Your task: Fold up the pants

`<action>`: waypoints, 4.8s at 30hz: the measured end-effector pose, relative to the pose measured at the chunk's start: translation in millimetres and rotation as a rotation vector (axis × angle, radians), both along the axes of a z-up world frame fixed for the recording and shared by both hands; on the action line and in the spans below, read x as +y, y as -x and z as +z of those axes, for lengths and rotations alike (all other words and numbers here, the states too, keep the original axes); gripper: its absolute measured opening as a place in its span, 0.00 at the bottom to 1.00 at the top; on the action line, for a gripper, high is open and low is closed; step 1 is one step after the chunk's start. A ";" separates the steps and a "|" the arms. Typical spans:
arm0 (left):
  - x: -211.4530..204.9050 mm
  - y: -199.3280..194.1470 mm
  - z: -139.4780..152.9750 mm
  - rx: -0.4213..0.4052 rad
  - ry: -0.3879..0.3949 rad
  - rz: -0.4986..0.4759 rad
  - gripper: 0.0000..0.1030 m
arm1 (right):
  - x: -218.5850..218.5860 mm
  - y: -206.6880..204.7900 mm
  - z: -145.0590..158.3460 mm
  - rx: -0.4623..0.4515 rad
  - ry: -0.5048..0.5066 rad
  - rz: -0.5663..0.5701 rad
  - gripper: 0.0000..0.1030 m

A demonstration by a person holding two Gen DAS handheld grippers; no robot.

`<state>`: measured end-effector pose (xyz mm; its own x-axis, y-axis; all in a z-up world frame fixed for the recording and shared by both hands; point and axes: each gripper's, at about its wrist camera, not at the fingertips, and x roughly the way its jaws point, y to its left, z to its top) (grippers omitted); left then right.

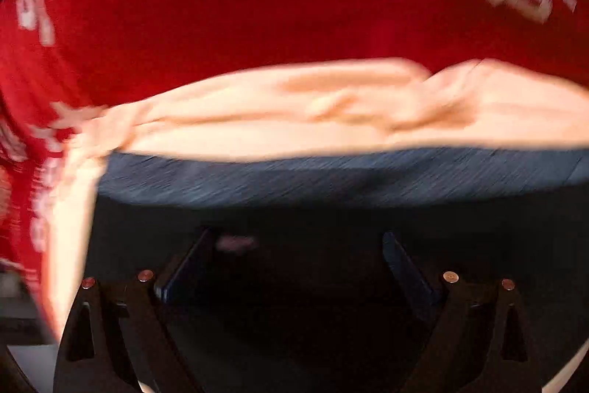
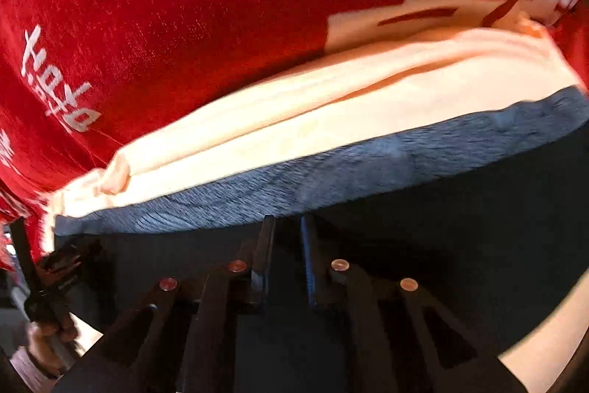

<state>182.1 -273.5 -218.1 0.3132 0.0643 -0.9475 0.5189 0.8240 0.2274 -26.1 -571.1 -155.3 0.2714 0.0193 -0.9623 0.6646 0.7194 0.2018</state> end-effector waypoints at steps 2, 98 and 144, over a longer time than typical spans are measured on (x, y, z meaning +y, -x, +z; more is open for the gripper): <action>20.2 0.0 12.4 0.020 0.045 0.042 0.92 | 9.6 11.1 9.1 -0.002 0.000 0.005 0.26; -240.2 172.2 41.0 0.158 0.083 -0.178 0.95 | -161.5 214.3 -9.7 -0.145 -0.175 -0.576 0.24; -267.7 218.4 55.9 0.194 0.210 -0.212 0.69 | -167.9 207.6 -18.3 -0.478 -0.346 -0.463 0.14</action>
<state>-36.3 -541.2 -162.2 0.1120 -0.1853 -0.9763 0.7000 0.7121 -0.0549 -233.8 -739.1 -173.7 0.7119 0.0817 -0.6975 0.6673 0.2308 0.7082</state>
